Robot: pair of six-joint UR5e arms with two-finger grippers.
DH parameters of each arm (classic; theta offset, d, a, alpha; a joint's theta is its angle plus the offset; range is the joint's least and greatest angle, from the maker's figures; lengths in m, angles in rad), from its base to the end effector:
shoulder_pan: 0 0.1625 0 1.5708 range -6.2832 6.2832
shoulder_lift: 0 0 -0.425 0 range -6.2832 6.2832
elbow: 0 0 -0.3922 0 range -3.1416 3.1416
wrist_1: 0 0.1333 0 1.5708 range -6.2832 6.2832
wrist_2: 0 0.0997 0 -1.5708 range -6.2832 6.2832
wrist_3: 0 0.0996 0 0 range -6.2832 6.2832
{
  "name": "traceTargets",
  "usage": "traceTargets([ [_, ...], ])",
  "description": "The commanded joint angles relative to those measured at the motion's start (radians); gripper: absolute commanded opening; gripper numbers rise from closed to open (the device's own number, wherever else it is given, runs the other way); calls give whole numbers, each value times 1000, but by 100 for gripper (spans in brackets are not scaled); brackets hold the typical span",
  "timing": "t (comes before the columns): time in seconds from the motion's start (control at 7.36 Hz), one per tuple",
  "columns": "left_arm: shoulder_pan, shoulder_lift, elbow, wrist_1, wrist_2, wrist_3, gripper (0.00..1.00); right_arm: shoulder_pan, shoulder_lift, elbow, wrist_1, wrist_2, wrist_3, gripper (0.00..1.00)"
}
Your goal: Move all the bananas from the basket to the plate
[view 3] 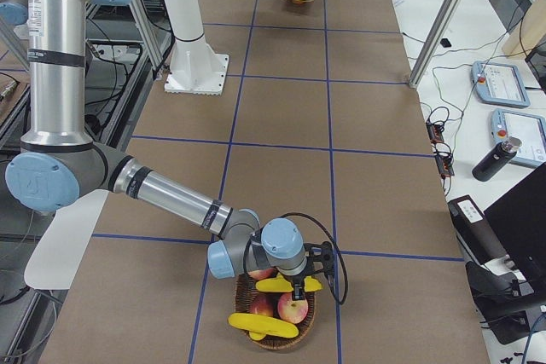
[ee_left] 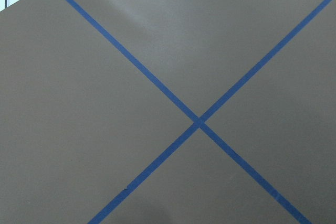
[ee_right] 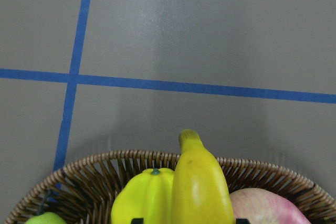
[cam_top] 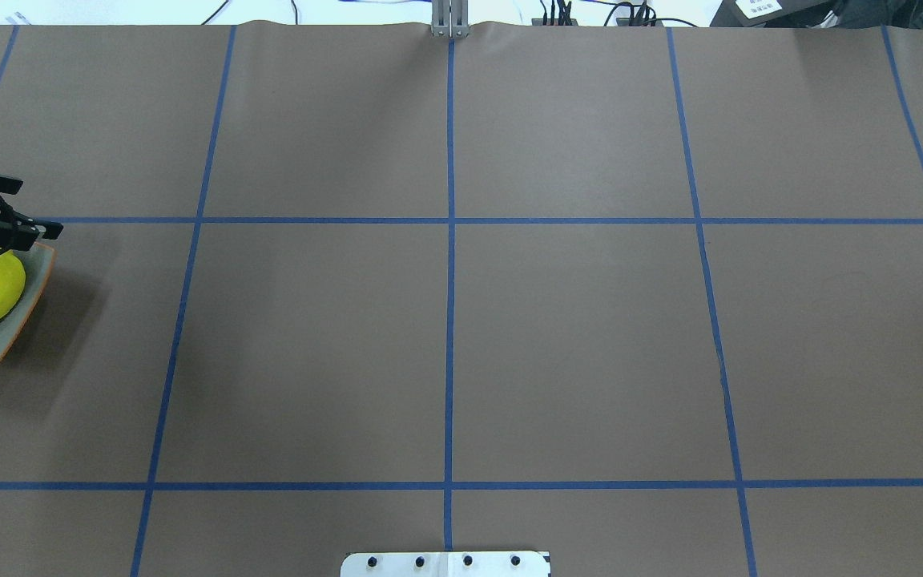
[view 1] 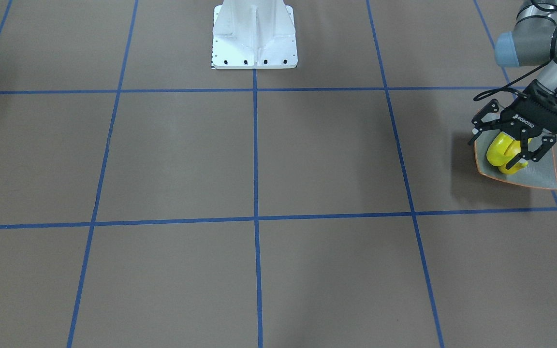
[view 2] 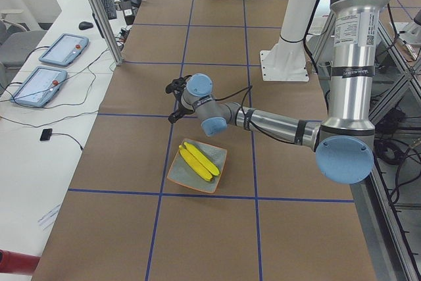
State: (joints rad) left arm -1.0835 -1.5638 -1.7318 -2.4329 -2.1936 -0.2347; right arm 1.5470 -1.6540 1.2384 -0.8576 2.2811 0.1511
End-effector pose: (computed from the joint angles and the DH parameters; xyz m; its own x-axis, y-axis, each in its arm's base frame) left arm 0.1704 -0.4822 0.4852 0.5296 0.6878 -0.4965 -0.1269 0.6429 0.7553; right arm 0.0578 -0.4425 0.7873 0.7482 -0.0629 0.6604 -0.0909 0.9764 0.1960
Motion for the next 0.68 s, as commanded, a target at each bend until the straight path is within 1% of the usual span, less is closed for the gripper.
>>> traceTargets([
  [0.0, 1, -1, 1, 0, 2, 0, 100, 1, -1, 9, 0, 1, -7, 12],
  [0.14, 1, -1, 1, 0, 2, 0, 100, 1, -1, 24, 3, 1, -15, 0],
  [0.41, 1, -2, 6, 0, 2, 0, 100, 21, -21, 99, 8, 11, -24, 0],
  [0.54, 1, -2, 6, 0, 2, 0, 100, 71, -21, 119, -3, 17, -27, 0],
])
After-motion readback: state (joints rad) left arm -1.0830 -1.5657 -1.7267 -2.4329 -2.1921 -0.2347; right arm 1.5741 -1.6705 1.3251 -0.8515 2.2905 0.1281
